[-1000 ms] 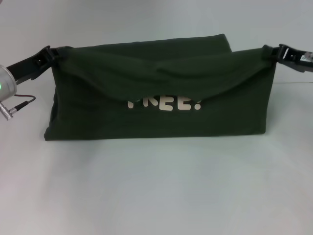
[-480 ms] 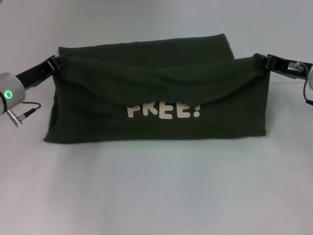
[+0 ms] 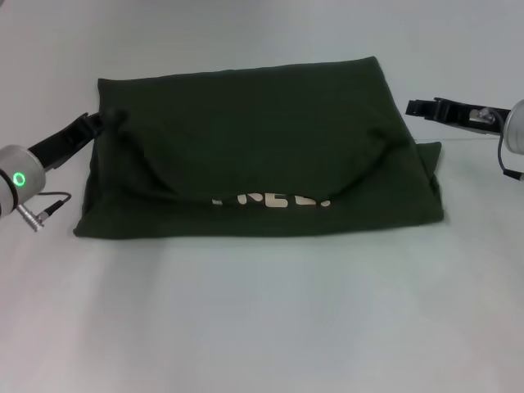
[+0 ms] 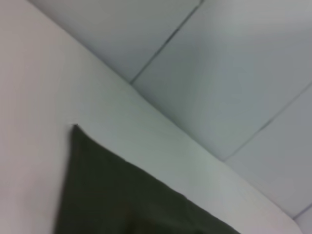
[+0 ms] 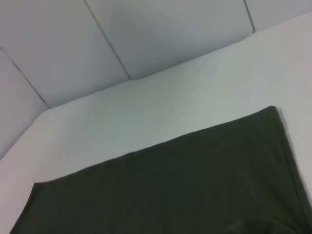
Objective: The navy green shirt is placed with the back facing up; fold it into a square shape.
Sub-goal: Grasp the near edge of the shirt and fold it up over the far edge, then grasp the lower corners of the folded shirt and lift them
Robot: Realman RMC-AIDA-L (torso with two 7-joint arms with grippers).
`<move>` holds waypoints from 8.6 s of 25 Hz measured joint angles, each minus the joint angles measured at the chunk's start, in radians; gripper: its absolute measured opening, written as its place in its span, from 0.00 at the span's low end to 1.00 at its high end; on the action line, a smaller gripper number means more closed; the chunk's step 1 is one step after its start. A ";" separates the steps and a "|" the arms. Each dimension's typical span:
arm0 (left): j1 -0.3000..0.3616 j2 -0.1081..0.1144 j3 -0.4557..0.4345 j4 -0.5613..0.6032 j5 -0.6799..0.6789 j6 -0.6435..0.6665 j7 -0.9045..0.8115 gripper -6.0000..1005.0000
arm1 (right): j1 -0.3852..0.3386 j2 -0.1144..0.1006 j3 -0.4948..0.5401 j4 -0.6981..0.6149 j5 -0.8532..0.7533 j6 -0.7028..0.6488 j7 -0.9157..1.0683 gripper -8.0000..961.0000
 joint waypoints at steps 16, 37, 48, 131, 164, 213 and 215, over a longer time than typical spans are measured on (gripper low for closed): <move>0.090 0.040 0.028 0.030 -0.060 0.314 -0.011 0.64 | -0.103 -0.064 0.037 -0.091 0.093 -0.256 0.011 0.90; 0.132 0.047 0.215 0.206 0.345 0.275 -0.090 0.72 | -0.207 -0.142 0.019 -0.085 0.019 -0.495 0.015 0.97; 0.133 0.030 0.324 0.195 0.353 0.149 -0.060 0.72 | -0.203 -0.143 0.019 -0.078 -0.006 -0.498 0.019 0.97; 0.111 0.024 0.346 0.115 0.450 0.018 -0.078 0.01 | -0.003 -0.077 -0.140 -0.064 -0.405 -0.272 0.276 0.93; 0.107 0.024 0.352 0.115 0.451 0.024 -0.089 0.01 | 0.003 0.002 -0.160 0.055 -0.409 0.002 0.193 0.86; 0.154 0.097 0.191 0.300 0.553 0.609 -0.239 0.01 | -0.239 0.031 -0.134 -0.413 -0.350 -0.477 0.218 0.09; 0.153 0.107 0.161 0.325 0.592 0.698 -0.250 0.01 | -0.272 0.032 -0.134 -0.461 -0.319 -0.532 0.214 0.09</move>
